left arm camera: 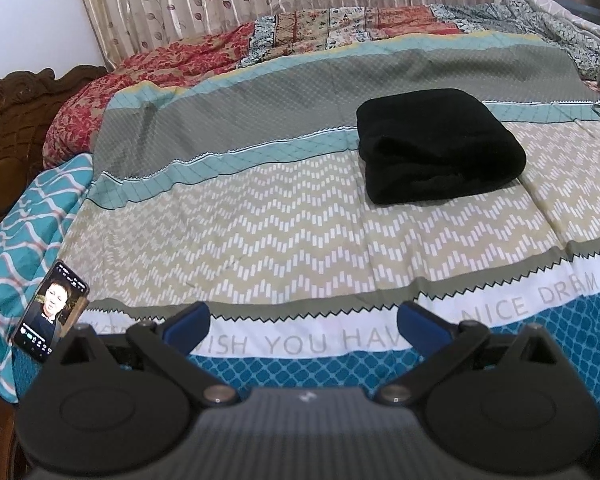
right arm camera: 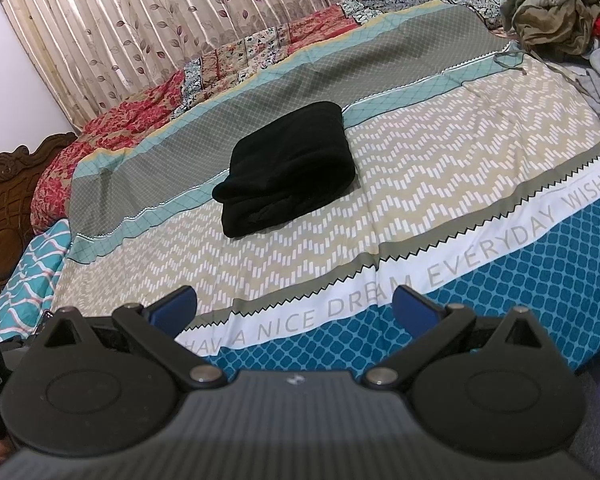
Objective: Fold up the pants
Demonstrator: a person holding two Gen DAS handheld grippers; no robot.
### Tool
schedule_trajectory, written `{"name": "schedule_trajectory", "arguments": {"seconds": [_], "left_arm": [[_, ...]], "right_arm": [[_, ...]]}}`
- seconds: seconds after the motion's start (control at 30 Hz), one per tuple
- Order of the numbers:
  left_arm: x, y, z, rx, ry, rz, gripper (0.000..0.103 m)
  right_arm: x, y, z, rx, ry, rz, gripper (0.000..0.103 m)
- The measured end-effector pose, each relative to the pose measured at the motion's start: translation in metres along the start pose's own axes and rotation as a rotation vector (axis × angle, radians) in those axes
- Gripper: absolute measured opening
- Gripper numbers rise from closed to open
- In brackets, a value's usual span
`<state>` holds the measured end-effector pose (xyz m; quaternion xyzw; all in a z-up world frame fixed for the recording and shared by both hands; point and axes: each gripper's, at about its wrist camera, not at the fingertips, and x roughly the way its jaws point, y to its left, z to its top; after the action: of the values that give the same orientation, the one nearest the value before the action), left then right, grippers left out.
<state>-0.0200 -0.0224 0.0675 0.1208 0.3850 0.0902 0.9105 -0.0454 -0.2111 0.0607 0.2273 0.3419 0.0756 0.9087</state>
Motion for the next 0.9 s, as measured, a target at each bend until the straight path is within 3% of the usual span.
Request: {"name": "schedule_trajectory", "arguments": {"seconds": [0.9], "left_arm": [[0.014, -0.003, -0.006, -0.006, 0.081, -0.049, 0.103]], "right_arm": [[0.006, -0.003, 0.000, 0.025, 0.032, -0.007, 0.103]]}}
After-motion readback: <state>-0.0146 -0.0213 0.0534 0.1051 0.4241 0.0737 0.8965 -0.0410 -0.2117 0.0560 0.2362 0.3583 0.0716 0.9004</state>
